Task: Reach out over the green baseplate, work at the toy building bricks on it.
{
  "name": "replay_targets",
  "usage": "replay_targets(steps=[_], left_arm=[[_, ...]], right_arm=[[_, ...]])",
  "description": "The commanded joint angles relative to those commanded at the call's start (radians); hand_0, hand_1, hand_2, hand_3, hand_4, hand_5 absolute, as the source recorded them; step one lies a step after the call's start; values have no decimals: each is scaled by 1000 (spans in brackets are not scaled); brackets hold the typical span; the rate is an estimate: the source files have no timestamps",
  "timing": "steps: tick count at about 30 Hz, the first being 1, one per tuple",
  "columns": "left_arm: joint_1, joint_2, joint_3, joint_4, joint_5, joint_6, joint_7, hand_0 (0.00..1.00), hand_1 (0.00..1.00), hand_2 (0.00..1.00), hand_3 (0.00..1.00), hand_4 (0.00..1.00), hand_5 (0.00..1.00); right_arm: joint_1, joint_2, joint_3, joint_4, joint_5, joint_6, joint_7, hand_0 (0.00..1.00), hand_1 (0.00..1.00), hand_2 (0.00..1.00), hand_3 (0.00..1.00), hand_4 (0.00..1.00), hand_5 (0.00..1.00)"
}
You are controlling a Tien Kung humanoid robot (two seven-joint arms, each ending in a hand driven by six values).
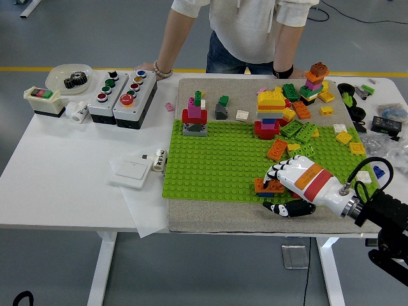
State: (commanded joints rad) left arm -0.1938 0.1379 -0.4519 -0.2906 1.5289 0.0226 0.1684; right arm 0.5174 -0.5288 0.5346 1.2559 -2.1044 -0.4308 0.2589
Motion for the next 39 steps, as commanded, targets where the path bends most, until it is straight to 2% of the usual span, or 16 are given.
replay_targets(steps=[25,39], left_arm=[[3,0,-4,0,10,0,3,632,642,695,614,671,664],[4,-1,-7,-1,19,-7,1,632,644,699,615,671,664]], right_arm=[[-13,7,5,-7,-13,-2,-5,311,488,586,533,735,514],[-31,14,13,-5,-27,-30,-9,299,478,577,531,731,502]])
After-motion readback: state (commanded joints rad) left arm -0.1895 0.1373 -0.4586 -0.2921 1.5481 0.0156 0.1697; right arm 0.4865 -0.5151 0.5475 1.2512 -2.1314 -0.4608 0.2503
